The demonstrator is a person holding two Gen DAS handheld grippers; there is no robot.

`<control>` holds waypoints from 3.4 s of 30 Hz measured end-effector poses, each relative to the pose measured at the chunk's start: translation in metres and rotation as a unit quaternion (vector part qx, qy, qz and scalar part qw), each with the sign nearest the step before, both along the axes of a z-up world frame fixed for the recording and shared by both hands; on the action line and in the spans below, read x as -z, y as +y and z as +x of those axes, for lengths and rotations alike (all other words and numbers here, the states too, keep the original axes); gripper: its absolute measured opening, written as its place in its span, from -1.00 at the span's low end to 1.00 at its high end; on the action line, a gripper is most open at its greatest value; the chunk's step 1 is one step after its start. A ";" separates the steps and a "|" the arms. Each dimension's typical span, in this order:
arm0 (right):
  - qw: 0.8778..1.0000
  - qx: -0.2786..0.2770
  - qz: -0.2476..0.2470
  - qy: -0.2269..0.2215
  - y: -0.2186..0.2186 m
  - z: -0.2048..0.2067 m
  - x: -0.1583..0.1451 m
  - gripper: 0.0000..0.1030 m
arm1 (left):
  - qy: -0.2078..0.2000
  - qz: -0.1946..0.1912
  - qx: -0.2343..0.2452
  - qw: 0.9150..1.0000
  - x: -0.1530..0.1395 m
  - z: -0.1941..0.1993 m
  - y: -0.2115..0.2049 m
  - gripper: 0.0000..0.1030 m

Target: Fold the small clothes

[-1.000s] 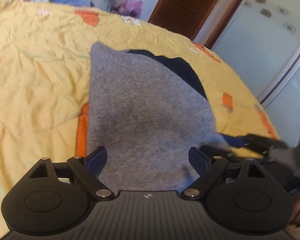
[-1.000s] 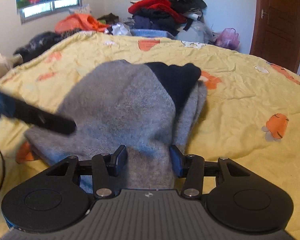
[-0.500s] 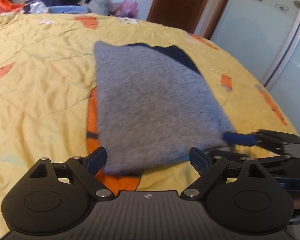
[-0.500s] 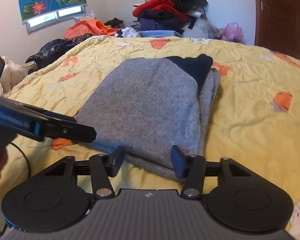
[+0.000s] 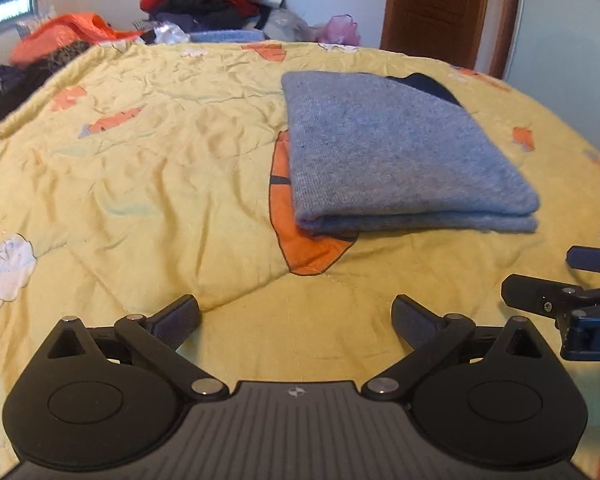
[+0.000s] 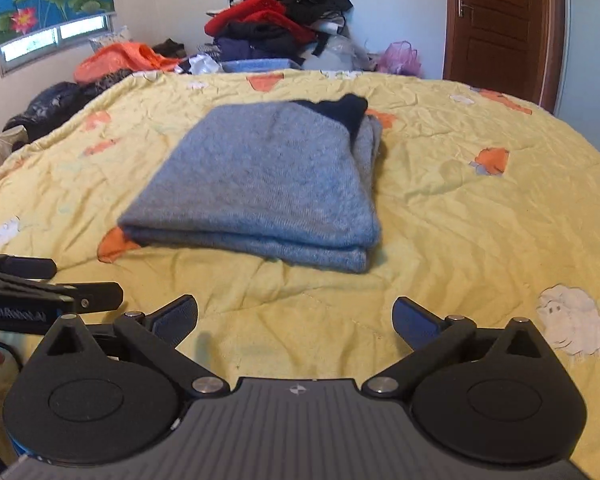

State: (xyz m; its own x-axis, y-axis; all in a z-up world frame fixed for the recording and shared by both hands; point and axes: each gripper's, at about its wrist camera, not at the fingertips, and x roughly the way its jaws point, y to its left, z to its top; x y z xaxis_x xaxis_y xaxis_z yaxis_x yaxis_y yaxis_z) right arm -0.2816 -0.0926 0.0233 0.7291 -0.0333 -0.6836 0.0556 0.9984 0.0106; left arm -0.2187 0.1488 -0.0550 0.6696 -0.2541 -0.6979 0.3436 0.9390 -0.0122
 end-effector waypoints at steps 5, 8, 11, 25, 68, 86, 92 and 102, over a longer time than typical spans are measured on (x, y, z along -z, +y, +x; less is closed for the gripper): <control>1.000 0.024 -0.004 0.002 -0.002 0.011 0.011 1.00 | -0.011 -0.023 -0.013 1.000 0.000 0.008 -0.001 1.00; 0.999 0.028 -0.022 -0.004 0.001 0.018 0.008 0.99 | -0.006 -0.013 -0.012 1.000 -0.003 0.016 -0.003 1.00; 0.999 0.035 -0.027 0.010 -0.001 0.030 0.014 1.00 | 0.001 -0.012 -0.014 1.000 -0.001 0.026 -0.007 1.00; 0.998 0.052 -0.043 0.000 0.004 0.041 0.019 1.00 | -0.026 0.005 -0.024 0.999 0.004 0.041 -0.019 1.00; 0.998 0.049 -0.043 -0.001 0.004 0.040 0.020 1.00 | -0.025 0.005 -0.001 1.000 0.004 0.044 -0.016 1.00; 0.998 0.048 -0.042 -0.002 0.005 0.040 0.020 1.00 | -0.026 0.005 -0.001 1.000 0.004 0.043 -0.015 1.00; 0.998 0.046 -0.041 -0.001 0.004 0.041 0.020 1.00 | -0.026 0.005 -0.001 1.000 0.004 0.043 -0.015 1.00; 0.998 0.045 -0.041 -0.001 0.003 0.043 0.019 1.00 | -0.026 0.005 -0.001 1.000 0.004 0.043 -0.015 1.00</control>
State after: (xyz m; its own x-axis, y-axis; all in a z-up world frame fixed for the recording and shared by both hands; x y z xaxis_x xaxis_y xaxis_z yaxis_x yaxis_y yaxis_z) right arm -0.2388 -0.0894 0.0041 0.7214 -0.1546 -0.6750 0.1454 0.9868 -0.0706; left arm -0.1756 0.1338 -0.0591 0.7052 -0.2461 -0.6649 0.3415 0.9398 0.0143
